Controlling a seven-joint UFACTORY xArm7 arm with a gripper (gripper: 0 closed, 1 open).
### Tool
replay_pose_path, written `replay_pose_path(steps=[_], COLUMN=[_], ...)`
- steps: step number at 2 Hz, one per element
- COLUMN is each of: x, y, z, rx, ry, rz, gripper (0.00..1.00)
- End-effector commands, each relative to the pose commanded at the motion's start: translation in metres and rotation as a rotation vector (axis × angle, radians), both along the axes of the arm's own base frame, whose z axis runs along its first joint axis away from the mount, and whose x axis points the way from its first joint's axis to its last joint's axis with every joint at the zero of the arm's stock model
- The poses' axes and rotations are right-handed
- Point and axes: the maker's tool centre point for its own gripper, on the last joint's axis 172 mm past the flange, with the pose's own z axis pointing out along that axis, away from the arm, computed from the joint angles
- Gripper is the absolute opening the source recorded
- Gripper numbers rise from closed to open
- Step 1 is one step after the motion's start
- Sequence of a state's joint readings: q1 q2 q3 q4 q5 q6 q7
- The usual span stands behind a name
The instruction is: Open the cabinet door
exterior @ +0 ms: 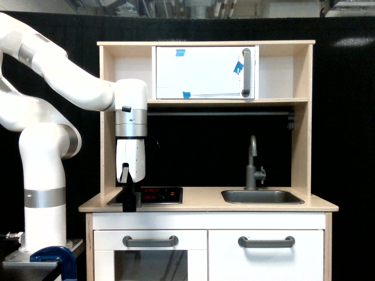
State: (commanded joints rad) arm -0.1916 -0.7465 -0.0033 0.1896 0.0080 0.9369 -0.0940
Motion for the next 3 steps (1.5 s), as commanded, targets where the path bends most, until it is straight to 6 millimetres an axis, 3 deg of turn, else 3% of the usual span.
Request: replay_pose_path(steps=[1,2,3], x=[0.032,0.083,0.18], y=[-0.036,-0.047,-0.054], z=[-0.011,-0.008,0.003], rx=[-0.019,-0.026,-0.044], ry=[-0.016,-0.067,-0.135], rz=[0.026,-0.027,-0.054], gripper=[1.0,1.0,1.0])
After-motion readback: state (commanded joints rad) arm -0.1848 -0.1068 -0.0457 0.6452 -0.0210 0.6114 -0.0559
